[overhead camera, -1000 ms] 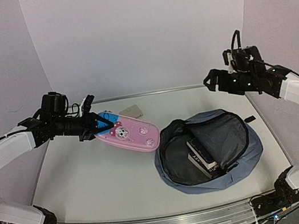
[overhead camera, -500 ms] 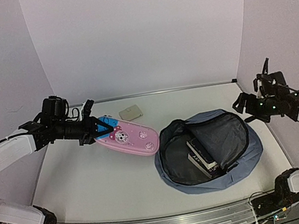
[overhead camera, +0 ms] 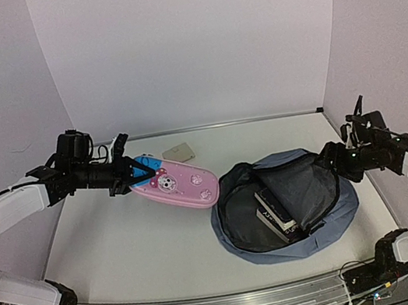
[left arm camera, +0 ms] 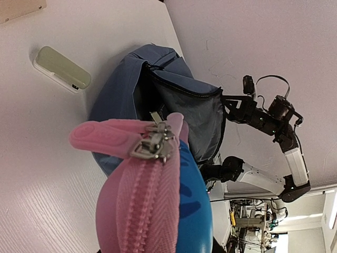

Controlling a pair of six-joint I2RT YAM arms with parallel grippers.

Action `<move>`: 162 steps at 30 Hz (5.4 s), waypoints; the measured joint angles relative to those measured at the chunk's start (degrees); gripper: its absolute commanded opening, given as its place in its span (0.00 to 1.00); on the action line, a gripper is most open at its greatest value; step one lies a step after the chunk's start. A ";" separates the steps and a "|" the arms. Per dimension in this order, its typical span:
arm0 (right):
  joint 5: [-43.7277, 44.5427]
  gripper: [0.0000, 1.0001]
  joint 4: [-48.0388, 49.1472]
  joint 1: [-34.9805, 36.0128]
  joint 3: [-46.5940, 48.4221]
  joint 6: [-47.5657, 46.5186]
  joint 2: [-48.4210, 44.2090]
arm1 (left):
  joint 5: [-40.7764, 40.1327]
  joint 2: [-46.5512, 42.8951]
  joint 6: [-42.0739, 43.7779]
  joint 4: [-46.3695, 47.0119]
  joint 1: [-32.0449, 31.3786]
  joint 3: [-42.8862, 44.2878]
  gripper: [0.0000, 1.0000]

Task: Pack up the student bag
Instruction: Pick up the stationery from the center of the board, then place the stationery in the student bag.

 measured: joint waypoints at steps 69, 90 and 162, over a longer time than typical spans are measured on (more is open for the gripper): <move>-19.59 0.00 5.79 0.24 9.66 1.45 -3.98 | -44.63 43.76 -20.70 24.37 -29.94 25.63 0.73; -20.44 0.00 5.68 0.24 9.66 1.40 -4.24 | -44.93 39.41 -6.19 1.98 -29.88 30.46 0.74; 0.37 0.01 8.32 28.00 13.83 2.04 8.93 | -31.13 19.56 -7.67 3.87 -18.93 9.43 0.92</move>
